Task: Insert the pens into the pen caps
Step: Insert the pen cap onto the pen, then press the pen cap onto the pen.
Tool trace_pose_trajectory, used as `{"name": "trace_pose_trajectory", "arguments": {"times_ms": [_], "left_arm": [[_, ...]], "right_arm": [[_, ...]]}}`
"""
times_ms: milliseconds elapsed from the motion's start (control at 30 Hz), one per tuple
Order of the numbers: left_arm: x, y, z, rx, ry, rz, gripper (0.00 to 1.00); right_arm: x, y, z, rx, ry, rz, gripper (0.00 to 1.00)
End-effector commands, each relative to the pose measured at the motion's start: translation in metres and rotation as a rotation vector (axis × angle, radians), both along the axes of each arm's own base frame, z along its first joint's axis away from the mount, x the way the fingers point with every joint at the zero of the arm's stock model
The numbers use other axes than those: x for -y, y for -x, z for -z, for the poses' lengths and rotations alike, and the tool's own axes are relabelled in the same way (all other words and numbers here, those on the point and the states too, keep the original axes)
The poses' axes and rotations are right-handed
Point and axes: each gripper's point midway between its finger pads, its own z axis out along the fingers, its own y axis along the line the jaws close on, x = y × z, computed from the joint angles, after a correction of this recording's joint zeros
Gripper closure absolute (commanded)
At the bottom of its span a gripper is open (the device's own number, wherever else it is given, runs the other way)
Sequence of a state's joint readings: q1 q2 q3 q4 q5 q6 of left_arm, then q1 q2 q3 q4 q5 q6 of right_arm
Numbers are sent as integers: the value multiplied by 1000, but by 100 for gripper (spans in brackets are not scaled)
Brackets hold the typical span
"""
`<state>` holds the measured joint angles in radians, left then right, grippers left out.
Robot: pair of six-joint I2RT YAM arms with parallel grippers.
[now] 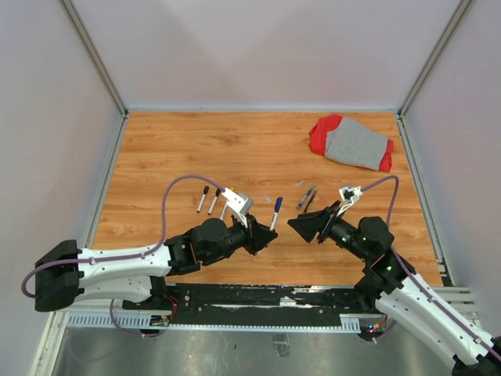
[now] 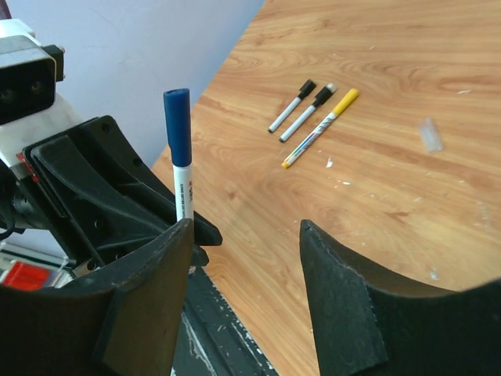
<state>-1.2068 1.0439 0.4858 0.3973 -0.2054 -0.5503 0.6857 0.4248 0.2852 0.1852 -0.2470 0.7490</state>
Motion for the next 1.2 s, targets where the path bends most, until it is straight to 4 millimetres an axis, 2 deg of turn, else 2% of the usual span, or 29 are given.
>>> {"name": "trace_pose_trajectory", "arguments": {"times_ms": [0,233,633,967,1167], "left_arm": [[-4,-3,-7,18,15,-23,99],[-5,-4,-5,12,2,-33,99],[-4,-6,-2,-3,-17,-47,99],[-4,-7,-3,0,-24,-49,100],[-2,-7,-2,0,-23,-44,99]], "right_arm": [[23,-12,-12,67,108,120,42],[33,-20,-30,59,174,151,40],[27,-36,-70,58,14,52,37],[17,-56,-85,60,38,6,30],[-1,-54,-86,38,43,-49,27]]}}
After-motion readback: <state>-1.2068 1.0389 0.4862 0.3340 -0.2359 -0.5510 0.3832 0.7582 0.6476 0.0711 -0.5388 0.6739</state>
